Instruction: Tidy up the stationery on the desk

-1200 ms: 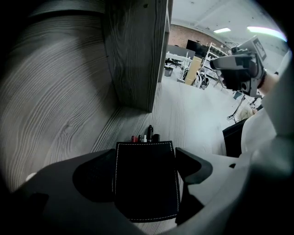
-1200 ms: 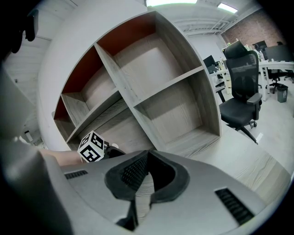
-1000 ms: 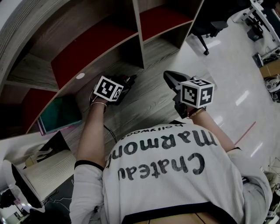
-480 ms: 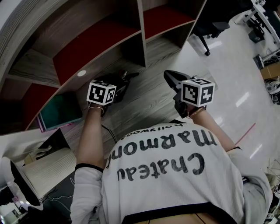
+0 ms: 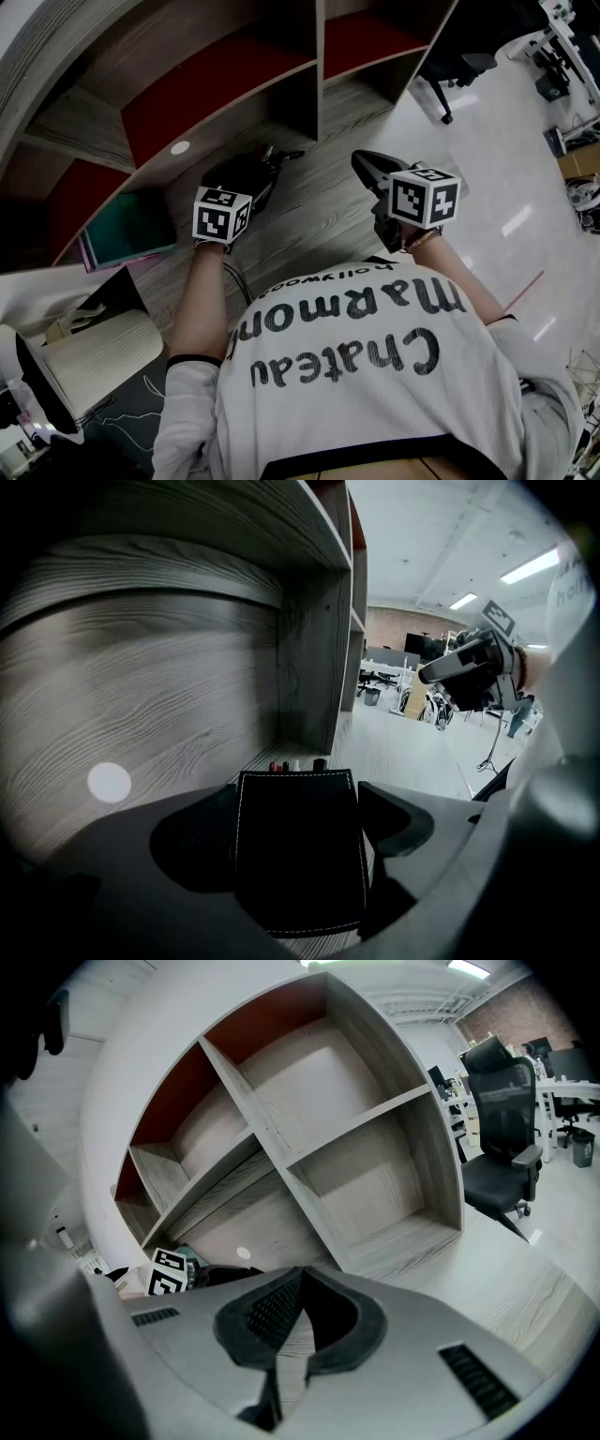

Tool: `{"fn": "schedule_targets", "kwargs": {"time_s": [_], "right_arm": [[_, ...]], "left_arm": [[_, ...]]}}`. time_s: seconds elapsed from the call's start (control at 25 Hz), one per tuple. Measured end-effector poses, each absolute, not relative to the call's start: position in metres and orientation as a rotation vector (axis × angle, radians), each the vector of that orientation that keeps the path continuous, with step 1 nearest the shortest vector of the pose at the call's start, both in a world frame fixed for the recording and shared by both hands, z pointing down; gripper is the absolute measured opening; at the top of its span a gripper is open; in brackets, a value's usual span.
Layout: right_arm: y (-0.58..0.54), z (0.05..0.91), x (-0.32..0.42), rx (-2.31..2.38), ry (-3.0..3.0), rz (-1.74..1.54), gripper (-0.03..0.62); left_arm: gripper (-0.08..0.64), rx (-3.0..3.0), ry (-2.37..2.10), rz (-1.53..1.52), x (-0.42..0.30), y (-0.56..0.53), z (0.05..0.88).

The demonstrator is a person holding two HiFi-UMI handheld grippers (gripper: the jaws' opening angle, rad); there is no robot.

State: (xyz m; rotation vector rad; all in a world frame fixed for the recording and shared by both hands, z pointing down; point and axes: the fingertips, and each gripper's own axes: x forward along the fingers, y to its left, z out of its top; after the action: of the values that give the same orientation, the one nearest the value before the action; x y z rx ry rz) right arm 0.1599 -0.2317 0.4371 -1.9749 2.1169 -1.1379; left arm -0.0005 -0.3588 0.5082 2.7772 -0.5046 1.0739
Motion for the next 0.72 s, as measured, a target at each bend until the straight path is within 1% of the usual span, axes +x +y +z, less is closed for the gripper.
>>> {"fn": "schedule_targets", "kwargs": {"time_s": [0.72], "right_arm": [[-0.229, 0.439, 0.152, -1.985, 2.131, -1.156, 0.017]], "left_arm": [[0.391, 2.880, -0.579, 0.836, -0.013, -0.348, 0.503]]}}
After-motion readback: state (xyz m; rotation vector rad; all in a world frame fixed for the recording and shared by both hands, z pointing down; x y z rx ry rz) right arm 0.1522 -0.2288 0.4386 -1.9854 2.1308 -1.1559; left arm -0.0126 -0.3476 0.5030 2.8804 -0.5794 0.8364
